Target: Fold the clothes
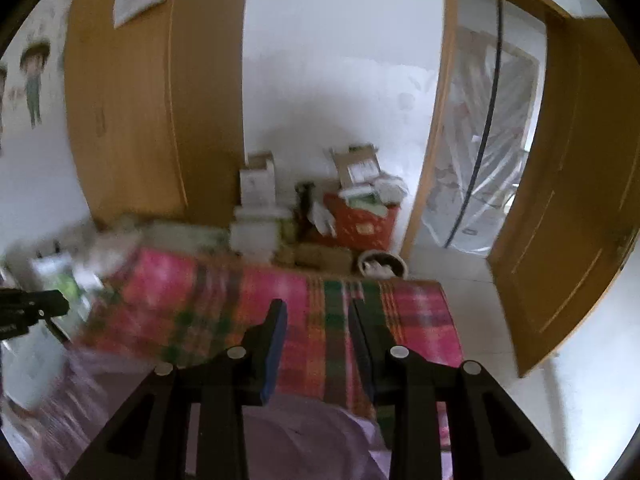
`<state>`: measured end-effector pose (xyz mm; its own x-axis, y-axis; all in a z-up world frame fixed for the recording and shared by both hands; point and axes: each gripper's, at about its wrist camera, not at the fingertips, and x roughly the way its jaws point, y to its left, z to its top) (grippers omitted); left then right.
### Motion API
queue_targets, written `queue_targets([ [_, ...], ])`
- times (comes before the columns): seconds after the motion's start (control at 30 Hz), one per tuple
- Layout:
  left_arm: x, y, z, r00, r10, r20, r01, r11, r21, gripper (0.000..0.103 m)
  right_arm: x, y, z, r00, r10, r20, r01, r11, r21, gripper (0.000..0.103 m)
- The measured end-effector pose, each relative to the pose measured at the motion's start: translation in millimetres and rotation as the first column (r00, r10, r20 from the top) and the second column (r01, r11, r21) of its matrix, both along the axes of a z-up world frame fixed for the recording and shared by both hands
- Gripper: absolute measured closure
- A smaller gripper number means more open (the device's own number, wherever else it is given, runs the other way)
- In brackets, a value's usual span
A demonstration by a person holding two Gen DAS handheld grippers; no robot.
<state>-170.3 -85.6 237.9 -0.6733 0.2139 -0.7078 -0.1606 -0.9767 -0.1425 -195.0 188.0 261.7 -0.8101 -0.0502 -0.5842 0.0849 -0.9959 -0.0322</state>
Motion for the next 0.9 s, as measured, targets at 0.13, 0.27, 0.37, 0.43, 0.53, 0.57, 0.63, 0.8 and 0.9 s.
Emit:
queue_targets([
  [0.13, -7, 1, 45, 0.992, -0.017, -0.128, 0.015, 1.0, -0.021, 0.078, -2, 4, 22, 0.997, -0.026, -0.075, 0.026, 1.0, -0.006, 0.069],
  [0.27, -5, 10, 19, 0.976, -0.062, -0.21, 0.071, 0.997, 0.035, 0.078, 3, 13, -23, 0.999, -0.03, -0.025, 0.029, 0.999, -0.018, 0.069],
  [0.37, -5, 21, -35, 0.986, -0.126, -0.112, 0.137, 0.986, 0.097, 0.077, 10, 20, -67, 0.999, -0.032, 0.036, 0.033, 0.999, -0.029, 0.069],
  [0.43, -2, 29, -74, 0.988, -0.152, -0.028, 0.154, 0.979, 0.131, 0.077, 18, 24, -95, 0.997, -0.029, 0.067, 0.032, 0.999, -0.03, 0.069],
  [0.53, 12, 39, -123, 0.982, -0.186, 0.034, 0.178, 0.97, 0.168, 0.077, 40, 21, -130, 0.997, 0.002, 0.082, -0.002, 1.0, 0.0, 0.069],
  [0.57, 18, 43, -136, 0.981, -0.188, 0.05, 0.176, 0.968, 0.176, 0.077, 46, 22, -139, 0.996, 0.011, 0.092, -0.012, 1.0, 0.006, 0.069],
  [0.63, 31, 52, -162, 0.973, -0.208, 0.102, 0.187, 0.965, 0.184, 0.077, 58, 26, -158, 0.993, 0.016, 0.119, -0.016, 1.0, 0.003, 0.069],
  [0.8, 67, 77, -196, 0.954, -0.261, 0.148, 0.248, 0.964, 0.099, 0.077, 90, 46, -193, 0.984, -0.007, 0.178, 0.008, 1.0, -0.002, 0.069],
  [0.9, 79, 85, -199, 0.954, -0.27, 0.129, 0.268, 0.963, 0.038, 0.077, 106, 57, -208, 0.979, 0.015, 0.201, -0.009, 0.999, -0.031, 0.069],
])
